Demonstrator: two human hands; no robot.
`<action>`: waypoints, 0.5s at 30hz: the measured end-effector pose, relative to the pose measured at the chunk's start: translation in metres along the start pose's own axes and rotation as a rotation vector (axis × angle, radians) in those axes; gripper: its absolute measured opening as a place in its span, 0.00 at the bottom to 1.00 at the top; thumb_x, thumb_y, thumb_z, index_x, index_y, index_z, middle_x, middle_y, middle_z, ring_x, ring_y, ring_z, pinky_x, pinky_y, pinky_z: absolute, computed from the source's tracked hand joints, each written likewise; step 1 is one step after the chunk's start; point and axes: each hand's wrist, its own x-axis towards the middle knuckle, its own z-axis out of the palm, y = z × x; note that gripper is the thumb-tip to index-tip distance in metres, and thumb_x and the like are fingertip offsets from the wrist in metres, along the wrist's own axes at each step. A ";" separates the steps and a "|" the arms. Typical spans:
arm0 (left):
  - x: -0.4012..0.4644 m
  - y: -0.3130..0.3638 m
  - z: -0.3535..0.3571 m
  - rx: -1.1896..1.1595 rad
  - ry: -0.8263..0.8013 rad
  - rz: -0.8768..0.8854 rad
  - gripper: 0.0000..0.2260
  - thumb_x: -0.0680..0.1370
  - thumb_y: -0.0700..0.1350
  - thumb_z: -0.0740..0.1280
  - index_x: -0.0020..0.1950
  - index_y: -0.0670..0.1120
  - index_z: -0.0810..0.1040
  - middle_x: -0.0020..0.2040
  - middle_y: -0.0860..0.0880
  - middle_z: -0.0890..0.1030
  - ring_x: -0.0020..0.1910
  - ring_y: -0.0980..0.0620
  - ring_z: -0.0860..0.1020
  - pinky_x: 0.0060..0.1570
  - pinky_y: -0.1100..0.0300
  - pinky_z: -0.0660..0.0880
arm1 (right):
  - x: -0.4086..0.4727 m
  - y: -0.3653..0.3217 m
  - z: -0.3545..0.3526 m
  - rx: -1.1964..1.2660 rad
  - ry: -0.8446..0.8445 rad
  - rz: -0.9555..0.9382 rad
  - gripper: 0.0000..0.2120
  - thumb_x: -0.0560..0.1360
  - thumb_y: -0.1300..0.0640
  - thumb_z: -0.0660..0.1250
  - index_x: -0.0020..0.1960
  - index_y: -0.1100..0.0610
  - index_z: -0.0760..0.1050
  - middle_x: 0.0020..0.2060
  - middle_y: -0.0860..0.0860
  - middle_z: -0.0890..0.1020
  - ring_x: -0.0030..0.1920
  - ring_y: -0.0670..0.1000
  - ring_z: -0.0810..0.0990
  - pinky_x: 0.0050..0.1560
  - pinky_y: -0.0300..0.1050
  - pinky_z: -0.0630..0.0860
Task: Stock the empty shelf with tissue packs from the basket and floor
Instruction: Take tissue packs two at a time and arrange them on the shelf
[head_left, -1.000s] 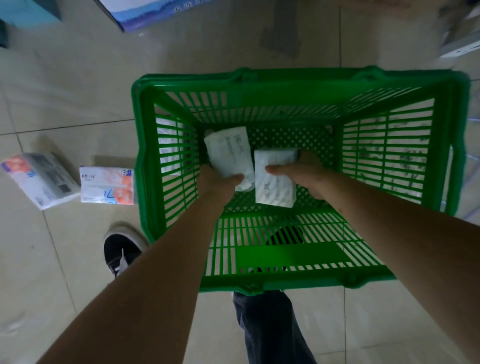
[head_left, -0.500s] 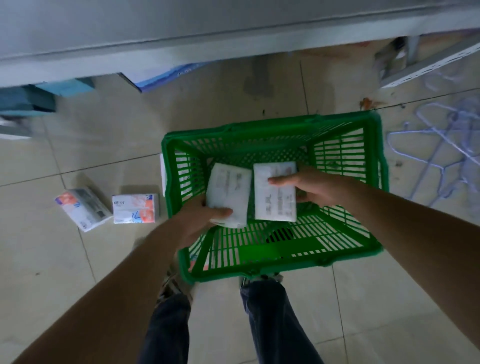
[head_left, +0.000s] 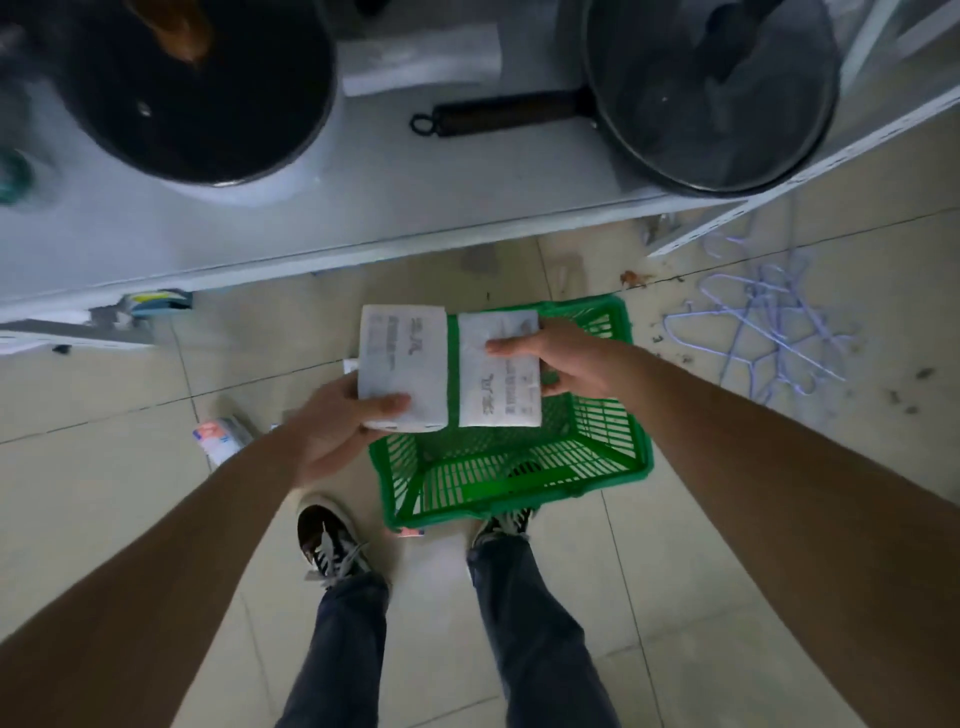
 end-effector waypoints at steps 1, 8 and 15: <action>-0.015 0.009 0.002 -0.005 0.005 0.018 0.30 0.70 0.32 0.72 0.72 0.37 0.73 0.67 0.38 0.81 0.68 0.39 0.78 0.64 0.50 0.76 | -0.014 -0.010 0.003 0.008 0.000 -0.021 0.17 0.70 0.50 0.79 0.56 0.51 0.81 0.45 0.50 0.90 0.55 0.57 0.85 0.59 0.59 0.77; -0.130 0.057 0.024 -0.124 0.081 0.134 0.29 0.68 0.34 0.75 0.69 0.37 0.76 0.62 0.41 0.85 0.62 0.41 0.81 0.50 0.57 0.83 | -0.123 -0.059 0.038 0.175 0.078 -0.191 0.23 0.65 0.43 0.81 0.57 0.47 0.81 0.49 0.49 0.90 0.46 0.50 0.90 0.48 0.49 0.79; -0.262 0.107 0.047 -0.113 0.061 0.283 0.26 0.68 0.37 0.78 0.66 0.38 0.78 0.61 0.39 0.85 0.59 0.40 0.84 0.56 0.49 0.83 | -0.231 -0.118 0.074 0.270 0.030 -0.294 0.23 0.61 0.39 0.84 0.51 0.46 0.84 0.51 0.52 0.90 0.49 0.53 0.90 0.43 0.48 0.85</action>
